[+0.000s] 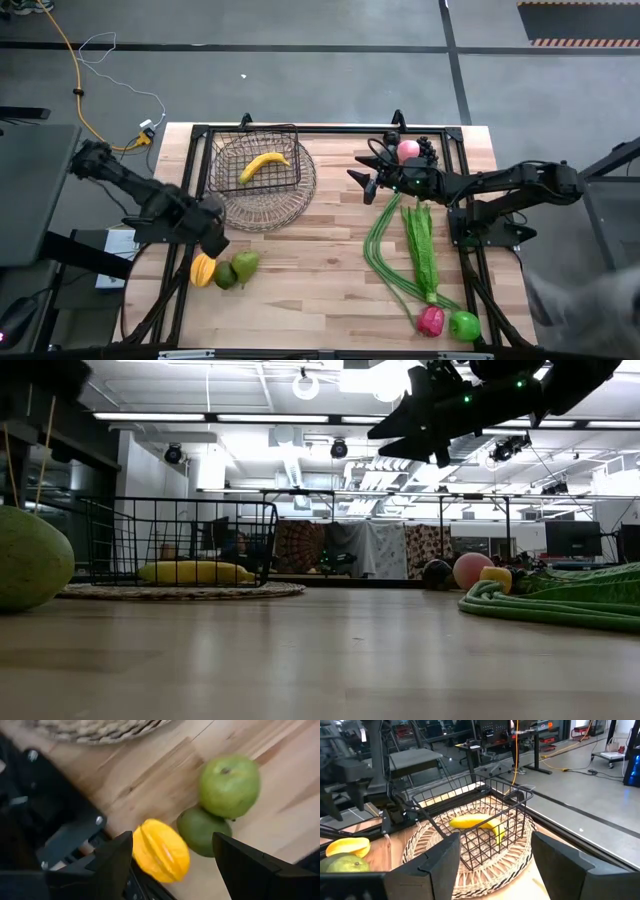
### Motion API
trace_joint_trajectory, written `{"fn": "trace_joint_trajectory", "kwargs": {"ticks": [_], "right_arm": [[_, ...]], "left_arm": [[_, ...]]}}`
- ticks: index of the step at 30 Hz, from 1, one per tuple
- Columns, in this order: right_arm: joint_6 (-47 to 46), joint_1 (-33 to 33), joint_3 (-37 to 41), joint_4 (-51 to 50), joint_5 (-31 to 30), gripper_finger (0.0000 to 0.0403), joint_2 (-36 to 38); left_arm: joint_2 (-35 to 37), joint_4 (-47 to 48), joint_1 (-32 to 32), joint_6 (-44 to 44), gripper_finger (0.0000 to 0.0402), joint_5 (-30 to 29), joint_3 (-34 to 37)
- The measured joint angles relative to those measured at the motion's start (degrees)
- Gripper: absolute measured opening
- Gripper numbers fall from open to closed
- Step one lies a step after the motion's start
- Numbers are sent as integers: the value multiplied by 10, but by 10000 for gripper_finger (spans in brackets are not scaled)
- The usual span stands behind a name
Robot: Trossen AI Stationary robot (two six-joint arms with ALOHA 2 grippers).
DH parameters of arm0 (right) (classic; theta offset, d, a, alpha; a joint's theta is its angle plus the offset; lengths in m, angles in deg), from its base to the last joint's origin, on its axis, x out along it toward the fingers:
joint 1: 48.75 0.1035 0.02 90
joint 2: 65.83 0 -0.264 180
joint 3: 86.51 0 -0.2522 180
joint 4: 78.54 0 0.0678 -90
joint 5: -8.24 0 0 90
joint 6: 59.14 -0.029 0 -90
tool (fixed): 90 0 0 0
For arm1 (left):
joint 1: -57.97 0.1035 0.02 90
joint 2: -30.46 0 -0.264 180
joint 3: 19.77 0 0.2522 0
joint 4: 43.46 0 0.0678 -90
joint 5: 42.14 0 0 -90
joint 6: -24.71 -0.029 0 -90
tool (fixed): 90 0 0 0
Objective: Build produce basket
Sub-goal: Put the yellow starfruit into the wire basket
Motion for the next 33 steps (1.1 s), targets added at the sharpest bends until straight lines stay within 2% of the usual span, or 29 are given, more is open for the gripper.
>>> {"fn": "trace_joint_trajectory", "kwargs": {"ticks": [7,15,22,33], "right_arm": [[0,0,0,-6,0,233,0],[0,0,0,-6,0,233,0],[4,0,0,-2,0,233,0],[15,0,0,3,0,233,0]], "left_arm": [[-39,3,-130,162,261,-3,0],[-83,-35,-214,262,261,27,11],[-79,-157,-231,288,261,48,93],[-76,-198,-231,303,260,48,129]]}}
